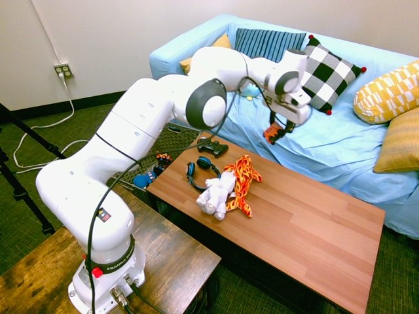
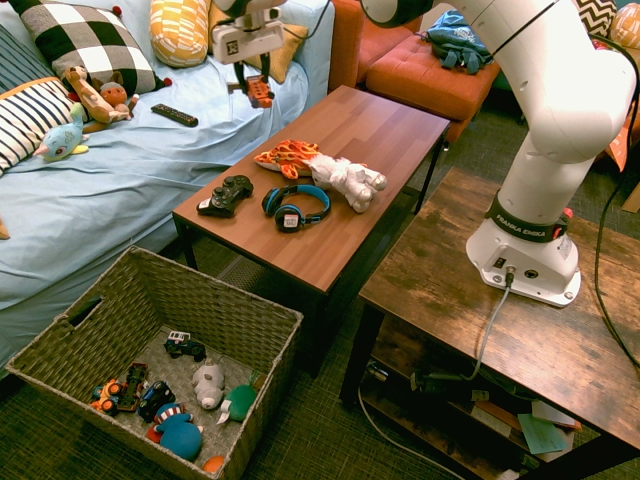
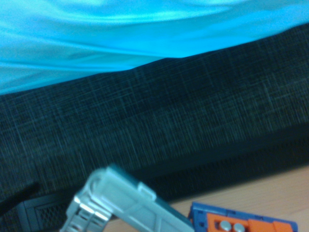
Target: Put the toy car in the basket
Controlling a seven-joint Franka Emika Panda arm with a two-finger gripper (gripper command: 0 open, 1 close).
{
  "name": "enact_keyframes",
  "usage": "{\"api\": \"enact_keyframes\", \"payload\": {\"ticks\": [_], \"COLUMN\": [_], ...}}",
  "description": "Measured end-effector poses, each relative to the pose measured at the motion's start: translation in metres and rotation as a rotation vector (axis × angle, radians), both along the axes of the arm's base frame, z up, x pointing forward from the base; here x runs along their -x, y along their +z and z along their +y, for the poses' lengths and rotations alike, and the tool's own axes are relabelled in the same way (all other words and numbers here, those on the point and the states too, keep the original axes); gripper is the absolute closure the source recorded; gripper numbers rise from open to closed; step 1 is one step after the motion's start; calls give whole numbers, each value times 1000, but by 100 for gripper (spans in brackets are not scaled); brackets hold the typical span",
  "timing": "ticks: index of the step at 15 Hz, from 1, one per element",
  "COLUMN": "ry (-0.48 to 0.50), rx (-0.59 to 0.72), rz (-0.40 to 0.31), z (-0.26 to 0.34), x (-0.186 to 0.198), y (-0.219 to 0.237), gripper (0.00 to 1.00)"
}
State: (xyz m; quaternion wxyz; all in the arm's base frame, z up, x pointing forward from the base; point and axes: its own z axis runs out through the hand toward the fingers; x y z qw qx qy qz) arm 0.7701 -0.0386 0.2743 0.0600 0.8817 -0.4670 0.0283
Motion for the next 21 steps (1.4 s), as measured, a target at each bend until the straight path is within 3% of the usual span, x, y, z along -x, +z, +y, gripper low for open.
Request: {"api": "enact_keyframes", "payload": {"ticks": [2,4,8,10,12,13,16,21], "ry": [79,164,283,298,279,248,206,213], "rx": [97,182,266,292,293,275,244,241], "rz": [24,85,195,205,199,206,233,230], "z": [123,245,491,567,577,566,549,555], "x": [19,67,236,300,293,276,252,259], "y": [0,-13,-55,-76,-85,-83,-69,-61], "gripper": [100,100,100,100,100,0,0,0]}}
